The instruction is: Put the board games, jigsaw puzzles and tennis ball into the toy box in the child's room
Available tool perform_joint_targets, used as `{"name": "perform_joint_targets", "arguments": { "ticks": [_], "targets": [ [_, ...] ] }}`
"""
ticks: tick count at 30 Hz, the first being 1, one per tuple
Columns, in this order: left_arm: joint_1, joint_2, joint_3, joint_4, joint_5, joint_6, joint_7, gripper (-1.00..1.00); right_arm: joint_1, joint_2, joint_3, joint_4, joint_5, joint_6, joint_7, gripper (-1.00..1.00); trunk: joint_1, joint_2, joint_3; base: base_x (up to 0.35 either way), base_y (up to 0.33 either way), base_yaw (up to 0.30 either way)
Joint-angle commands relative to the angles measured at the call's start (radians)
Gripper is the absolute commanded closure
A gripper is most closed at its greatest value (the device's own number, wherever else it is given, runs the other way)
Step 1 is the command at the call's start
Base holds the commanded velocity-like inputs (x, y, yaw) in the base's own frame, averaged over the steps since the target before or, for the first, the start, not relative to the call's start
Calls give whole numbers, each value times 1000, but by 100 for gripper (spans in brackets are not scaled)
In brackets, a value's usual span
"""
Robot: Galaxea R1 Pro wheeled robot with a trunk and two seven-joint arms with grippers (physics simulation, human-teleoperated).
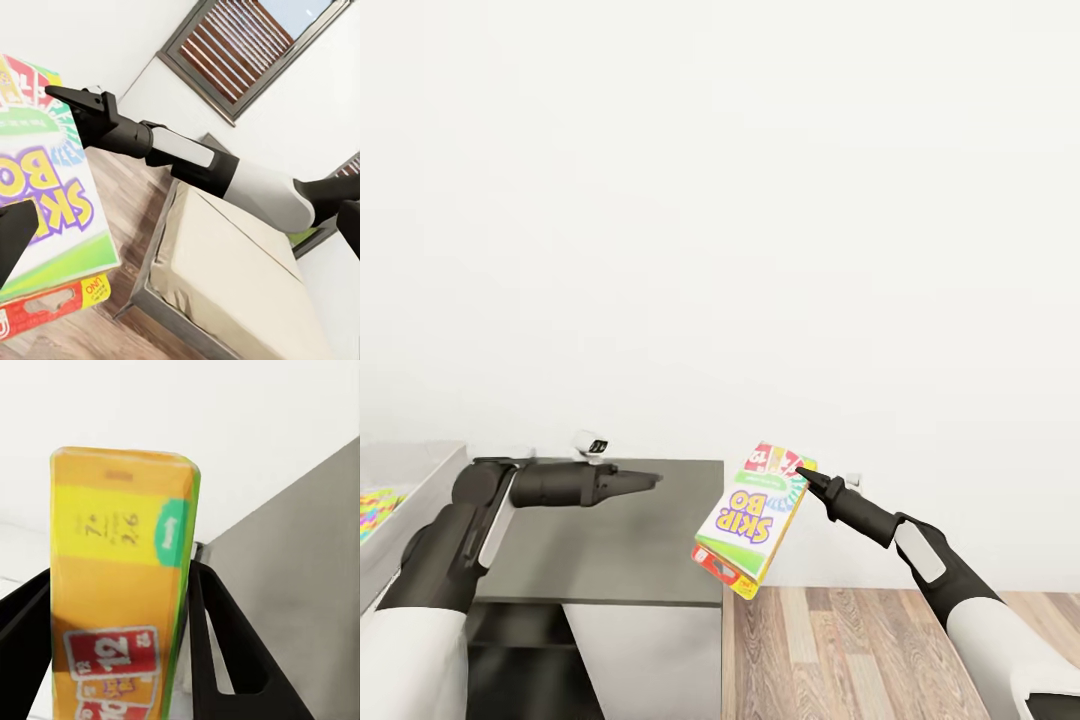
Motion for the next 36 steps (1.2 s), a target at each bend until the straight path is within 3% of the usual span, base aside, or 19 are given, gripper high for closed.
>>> {"name": "perform_joint_targets", "arguments": {
  "ticks": [1, 7, 26, 36],
  "targets": [
    [0, 2, 9, 0, 0, 11, -4, -100, -1, 0, -2, 0, -3, 7, 1, 100, 0, -1, -1, -6, 0, 0],
    [1, 5, 36, 0, -3, 20, -4, -100, -1, 1, -2, 0, -3, 7, 2, 100, -23, 41, 18, -1, 0, 0],
    [-1, 5, 35, -2, -7, 28, -4, -100, -1, 0, -2, 0, -2, 1, 11, 100, -96, 174, 77, -3, 0, 0],
    [-1, 4, 33, -3, -7, 28, -4, -100, -1, 1, -1, 1, -2, -4, 31, 100, -134, 244, 108, -122, 0, 0]
  ]
}}
